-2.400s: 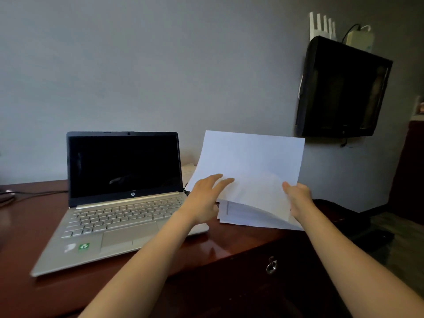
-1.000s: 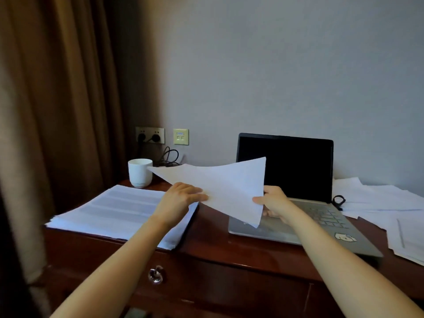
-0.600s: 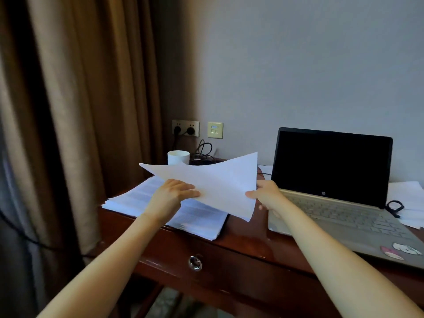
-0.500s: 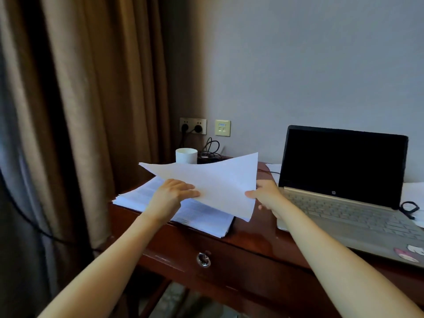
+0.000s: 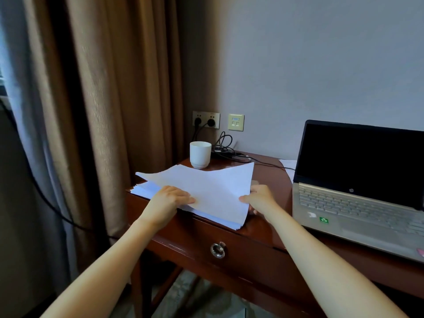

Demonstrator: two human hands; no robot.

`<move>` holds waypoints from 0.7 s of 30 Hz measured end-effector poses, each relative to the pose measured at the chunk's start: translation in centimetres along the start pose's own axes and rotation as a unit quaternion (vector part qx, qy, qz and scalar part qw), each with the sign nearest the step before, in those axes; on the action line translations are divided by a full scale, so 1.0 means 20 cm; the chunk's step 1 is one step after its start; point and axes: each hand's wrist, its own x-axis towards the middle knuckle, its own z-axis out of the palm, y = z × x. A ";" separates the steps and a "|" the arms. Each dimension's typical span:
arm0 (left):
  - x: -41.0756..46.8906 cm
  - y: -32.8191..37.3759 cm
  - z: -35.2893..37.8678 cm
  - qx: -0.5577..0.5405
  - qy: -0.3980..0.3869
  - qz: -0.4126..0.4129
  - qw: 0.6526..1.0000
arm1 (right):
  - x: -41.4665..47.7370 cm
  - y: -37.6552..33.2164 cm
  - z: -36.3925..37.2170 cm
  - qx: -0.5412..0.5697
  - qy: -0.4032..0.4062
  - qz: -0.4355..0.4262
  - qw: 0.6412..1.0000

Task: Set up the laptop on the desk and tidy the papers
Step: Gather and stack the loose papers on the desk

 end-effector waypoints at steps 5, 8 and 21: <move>-0.02 -0.01 0.02 -0.025 -0.021 -0.025 0.999 | 0.01 0.02 0.02 -0.068 0.032 0.007 0.997; 0.01 0.02 0.00 -0.059 -0.057 -0.063 0.995 | 0.02 0.04 0.03 -0.094 0.051 0.009 0.994; 0.32 0.13 -0.15 -0.022 -0.310 -0.190 0.931 | -0.02 0.03 -0.12 -0.304 0.060 -0.021 0.951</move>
